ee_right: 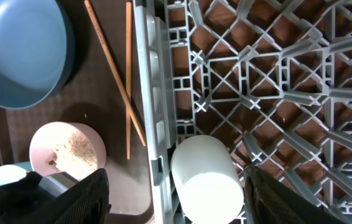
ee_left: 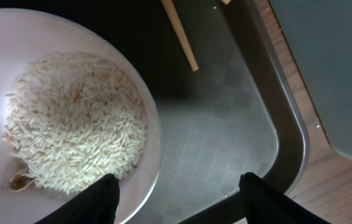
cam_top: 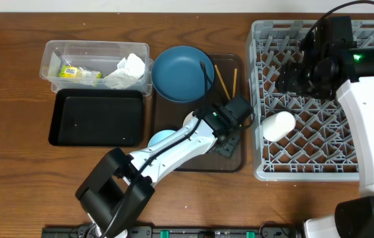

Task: Sort waste into correct bins and load items into the dishwasher rack
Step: 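Grasp the pink rice bowl with the left gripper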

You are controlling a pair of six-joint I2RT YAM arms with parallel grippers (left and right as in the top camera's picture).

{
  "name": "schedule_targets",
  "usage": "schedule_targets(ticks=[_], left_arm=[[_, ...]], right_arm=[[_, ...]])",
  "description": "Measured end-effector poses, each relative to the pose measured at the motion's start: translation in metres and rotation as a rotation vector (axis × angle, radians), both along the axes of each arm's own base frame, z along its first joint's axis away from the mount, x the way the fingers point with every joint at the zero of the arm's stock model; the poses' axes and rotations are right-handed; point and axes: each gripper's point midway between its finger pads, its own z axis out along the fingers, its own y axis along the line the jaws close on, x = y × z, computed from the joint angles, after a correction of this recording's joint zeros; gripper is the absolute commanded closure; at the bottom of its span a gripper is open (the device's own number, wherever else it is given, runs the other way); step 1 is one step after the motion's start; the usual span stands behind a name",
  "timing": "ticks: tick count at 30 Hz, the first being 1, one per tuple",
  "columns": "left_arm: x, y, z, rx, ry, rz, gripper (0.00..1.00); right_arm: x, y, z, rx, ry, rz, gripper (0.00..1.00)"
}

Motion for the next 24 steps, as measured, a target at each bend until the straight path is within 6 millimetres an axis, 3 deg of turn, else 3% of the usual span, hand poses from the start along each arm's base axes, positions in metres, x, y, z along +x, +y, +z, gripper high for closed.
schedule_targets(ticks=[3, 10, 14, 24], left_arm=[[0.001, 0.0, -0.003, 0.008, 0.0, -0.001, 0.47], [0.002, 0.0, -0.017, 0.029, 0.011, -0.002, 0.49], [0.002, 0.001, -0.024, 0.042, 0.021, -0.001, 0.6], [0.004, 0.0, -0.023, 0.039, 0.011, -0.004, 0.74]], right_arm=[[0.0, 0.0, 0.0, 0.0, 0.002, 0.001, 0.32], [-0.001, 0.0, 0.0, 0.0, 0.003, 0.001, 0.32], [-0.001, 0.0, 0.0, -0.001, 0.005, 0.001, 0.32], [-0.001, 0.0, 0.0, -0.001, 0.006, 0.001, 0.32]])
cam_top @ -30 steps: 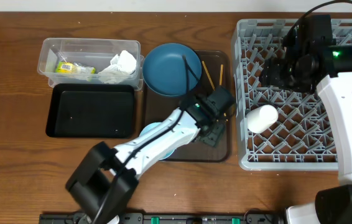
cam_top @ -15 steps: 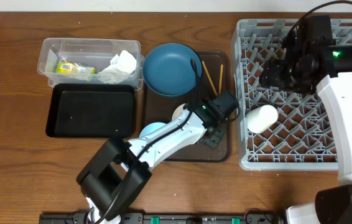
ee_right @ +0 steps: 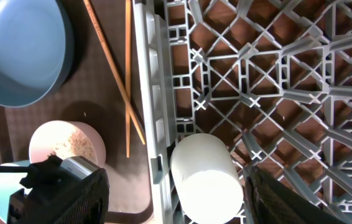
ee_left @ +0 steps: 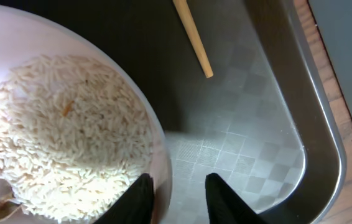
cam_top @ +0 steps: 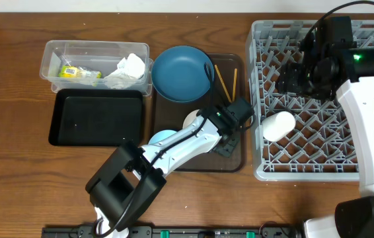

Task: Sort waste into correct bins and load items into the dishwasher rack
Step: 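Grasp the pink rice bowl with the left gripper, then carry the pink rice bowl over the black tray with the left gripper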

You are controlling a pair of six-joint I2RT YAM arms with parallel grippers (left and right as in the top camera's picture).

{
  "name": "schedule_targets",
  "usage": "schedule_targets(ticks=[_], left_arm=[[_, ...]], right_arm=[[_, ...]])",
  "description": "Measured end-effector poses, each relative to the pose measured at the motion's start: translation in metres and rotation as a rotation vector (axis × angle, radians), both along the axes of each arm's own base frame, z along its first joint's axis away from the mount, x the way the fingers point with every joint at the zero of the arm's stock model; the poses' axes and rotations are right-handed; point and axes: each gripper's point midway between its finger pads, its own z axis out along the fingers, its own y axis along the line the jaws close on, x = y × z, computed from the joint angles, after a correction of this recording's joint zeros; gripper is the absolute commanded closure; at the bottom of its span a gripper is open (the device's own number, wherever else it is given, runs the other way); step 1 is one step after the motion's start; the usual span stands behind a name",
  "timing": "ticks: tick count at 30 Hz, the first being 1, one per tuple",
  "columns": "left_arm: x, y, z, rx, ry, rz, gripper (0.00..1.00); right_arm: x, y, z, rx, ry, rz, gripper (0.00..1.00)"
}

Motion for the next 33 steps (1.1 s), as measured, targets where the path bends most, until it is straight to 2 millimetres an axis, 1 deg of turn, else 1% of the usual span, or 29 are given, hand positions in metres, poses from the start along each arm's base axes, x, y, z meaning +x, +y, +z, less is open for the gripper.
schedule_targets(ticks=[3, 4, 8, 15, 18, 22, 25, 29, 33], left_arm=[[0.0, -0.001, 0.0, -0.002, -0.001, 0.001, 0.81], [0.001, -0.001, 0.0, -0.003, -0.002, 0.001, 0.81], [0.001, -0.001, 0.0, -0.005, -0.004, 0.003, 0.93], [0.001, 0.0, 0.002, 0.002, -0.004, 0.001, 0.95], [0.003, -0.001, 0.008, 0.005, -0.004, 0.003, 0.94], [0.011, -0.012, 0.025, -0.035, -0.032, 0.008, 0.94], [0.014, -0.016, 0.039, -0.065, -0.05, 0.016, 0.94], [0.013, -0.015, 0.061, -0.106, -0.073, 0.046, 0.94], [0.018, -0.003, 0.089, -0.155, -0.094, 0.108, 0.94]], right_arm=[[0.0, 0.0, 0.0, 0.0, 0.0, 0.0, 0.32], [0.0, 0.0, 0.0, 0.0, 0.0, 0.0, 0.32], [0.0, 0.0, 0.0, 0.0, 0.001, 0.0, 0.32], [-0.004, -0.001, -0.001, -0.005, 0.015, 0.003, 0.31], [-0.004, -0.001, -0.001, -0.006, 0.015, 0.006, 0.31], [-0.004, -0.001, -0.001, -0.007, 0.014, 0.009, 0.31], [-0.004, -0.001, -0.001, -0.008, 0.013, 0.013, 0.31], [-0.004, -0.001, -0.001, -0.011, 0.012, 0.019, 0.31], [-0.003, -0.001, -0.001, -0.013, 0.01, 0.026, 0.31]])
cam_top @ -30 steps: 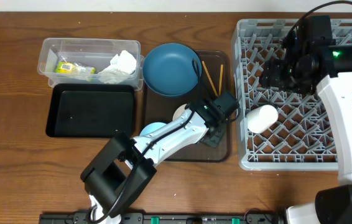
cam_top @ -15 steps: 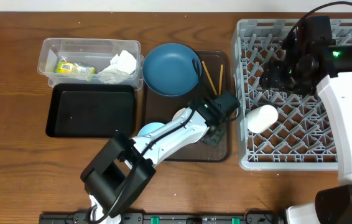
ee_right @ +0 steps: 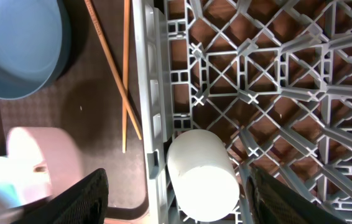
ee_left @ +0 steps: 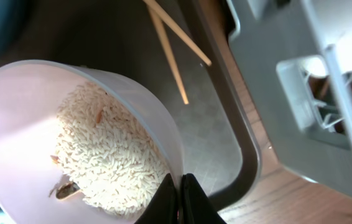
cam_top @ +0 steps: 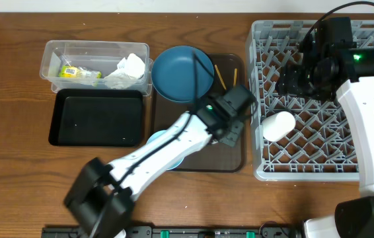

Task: Sort waste into correct bins and load items into the dishwasher rack
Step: 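Carry the pink rice bowl over the black tray with the left gripper, then tip the pink bowl to pour the rice onto the black tray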

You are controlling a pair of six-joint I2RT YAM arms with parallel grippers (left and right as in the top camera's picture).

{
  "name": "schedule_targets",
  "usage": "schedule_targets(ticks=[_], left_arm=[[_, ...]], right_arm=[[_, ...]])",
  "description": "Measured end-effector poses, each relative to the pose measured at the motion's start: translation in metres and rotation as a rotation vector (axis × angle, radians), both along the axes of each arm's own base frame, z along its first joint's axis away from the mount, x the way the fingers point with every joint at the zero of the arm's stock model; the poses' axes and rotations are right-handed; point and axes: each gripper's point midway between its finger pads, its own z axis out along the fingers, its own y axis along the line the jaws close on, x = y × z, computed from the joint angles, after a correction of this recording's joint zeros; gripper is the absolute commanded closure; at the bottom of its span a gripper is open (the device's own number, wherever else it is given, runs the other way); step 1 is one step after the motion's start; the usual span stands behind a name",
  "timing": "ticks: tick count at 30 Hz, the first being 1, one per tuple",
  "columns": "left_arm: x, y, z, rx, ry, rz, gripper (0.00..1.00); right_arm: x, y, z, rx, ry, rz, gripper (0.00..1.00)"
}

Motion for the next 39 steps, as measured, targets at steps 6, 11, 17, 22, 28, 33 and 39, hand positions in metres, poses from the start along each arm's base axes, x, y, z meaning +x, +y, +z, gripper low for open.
schedule_targets(ticks=[6, 11, 17, 22, 28, 33, 39], left_arm=[[0.023, 0.044, 0.047, -0.115, -0.013, 0.153, 0.94], [0.038, 0.111, 0.07, -0.16, 0.026, 0.345, 0.94], [0.057, 0.184, 0.072, -0.221, 0.097, 0.561, 0.94], [0.069, 0.234, 0.072, -0.303, 0.111, 0.68, 0.94], [0.075, 0.281, 0.07, -0.387, 0.121, 0.765, 0.94], [0.081, 0.305, 0.058, -0.489, 0.173, 0.795, 0.94], [0.089, 0.321, 0.037, -0.646, 0.263, 0.799, 0.94]], right_arm=[[0.0, 0.0, 0.0, -0.001, -0.001, 0.004, 0.31], [0.0, 0.0, 0.0, -0.003, -0.002, 0.007, 0.31], [0.0, 0.0, 0.0, -0.002, -0.002, 0.007, 0.31], [0.0, 0.0, 0.0, -0.003, -0.002, 0.007, 0.31], [0.0, 0.0, 0.0, -0.003, -0.002, 0.007, 0.31], [0.0, 0.0, 0.0, -0.003, -0.002, 0.007, 0.31], [0.0, 0.0, 0.0, -0.003, -0.002, 0.007, 0.31]])
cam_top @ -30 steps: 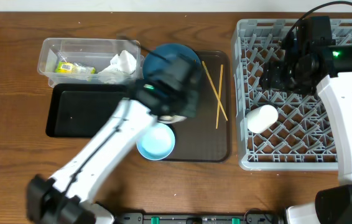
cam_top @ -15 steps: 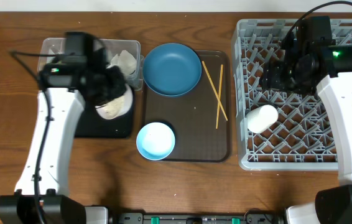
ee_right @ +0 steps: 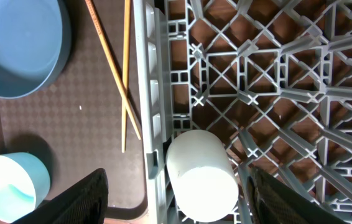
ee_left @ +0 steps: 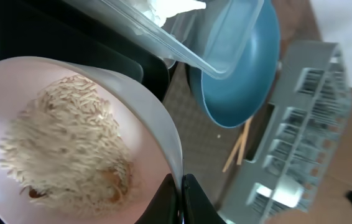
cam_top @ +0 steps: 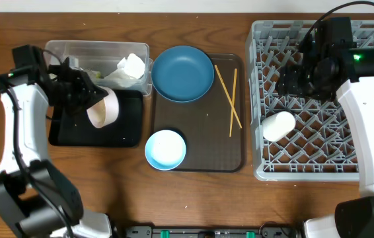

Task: Sort waste into correct bins and load items into the dishwasher rack
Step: 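Tip the pink bowl to pour the rice onto the black tray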

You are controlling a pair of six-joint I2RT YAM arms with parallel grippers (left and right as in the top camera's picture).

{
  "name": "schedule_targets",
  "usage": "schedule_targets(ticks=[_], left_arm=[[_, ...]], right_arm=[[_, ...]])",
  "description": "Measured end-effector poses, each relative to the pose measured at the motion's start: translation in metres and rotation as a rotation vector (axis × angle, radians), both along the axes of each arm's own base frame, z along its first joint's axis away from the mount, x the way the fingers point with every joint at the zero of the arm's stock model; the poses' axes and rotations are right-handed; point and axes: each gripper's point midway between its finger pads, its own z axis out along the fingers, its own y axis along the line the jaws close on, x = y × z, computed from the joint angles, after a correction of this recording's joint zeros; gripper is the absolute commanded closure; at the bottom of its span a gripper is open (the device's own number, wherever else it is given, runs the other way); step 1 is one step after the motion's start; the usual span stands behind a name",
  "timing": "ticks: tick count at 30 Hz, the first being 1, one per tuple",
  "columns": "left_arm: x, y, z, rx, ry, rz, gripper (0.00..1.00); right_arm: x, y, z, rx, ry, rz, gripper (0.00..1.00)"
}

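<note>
My left gripper (ee_left: 179,193) is shut on the rim of a pink bowl of rice (ee_left: 70,143). In the overhead view that pink bowl (cam_top: 103,109) is tipped on its side over the black bin (cam_top: 74,129), and the rice is still inside it. The right gripper (ee_right: 176,199) hangs open above the dishwasher rack (cam_top: 319,139), nothing between its fingers. A white cup (ee_right: 201,177) lies on its side in the rack below it.
A clear bin (cam_top: 94,56) with paper and a wrapper sits behind the black bin. The brown tray (cam_top: 207,132) carries a blue plate (cam_top: 184,73), two chopsticks (cam_top: 230,96) and a light blue cup (cam_top: 166,149).
The left gripper has moved with the pink bowl from above the tray's right end to over the black bin at the left. The bowl is now tipped sideways. The right arm stayed put.
The left gripper stood open around the pink bowl's rim on the tray, then its fingers were closer around the rim. It was then shut on the rim with the bowl lifted. Now the bowl is tilted over the black bin.
</note>
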Motion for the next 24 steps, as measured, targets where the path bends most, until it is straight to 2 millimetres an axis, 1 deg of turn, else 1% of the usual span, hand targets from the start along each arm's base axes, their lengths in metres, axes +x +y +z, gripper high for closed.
schedule_targets(ticks=[4, 11, 15, 20, 24], left_arm=[[0.004, 0.009, -0.003, -0.115, -0.021, 0.015, 0.94], [0.008, 0.021, 0.007, -0.235, -0.093, 0.036, 0.94], [0.011, 0.03, 0.01, -0.343, -0.126, 0.065, 0.94], [0.017, 0.042, -0.002, -0.522, -0.116, 0.122, 0.94], [0.02, 0.041, -0.016, -0.654, -0.066, 0.156, 0.94]], right_arm=[[0.0, 0.0, 0.0, 0.0, 0.0, 0.0, 0.31], [0.0, 0.001, 0.0, 0.0, -0.001, 0.003, 0.31], [0.0, 0.001, 0.0, 0.0, 0.0, 0.004, 0.31], [0.0, 0.002, 0.0, -0.003, -0.002, 0.012, 0.31], [0.0, 0.001, 0.0, -0.006, -0.003, 0.021, 0.31]])
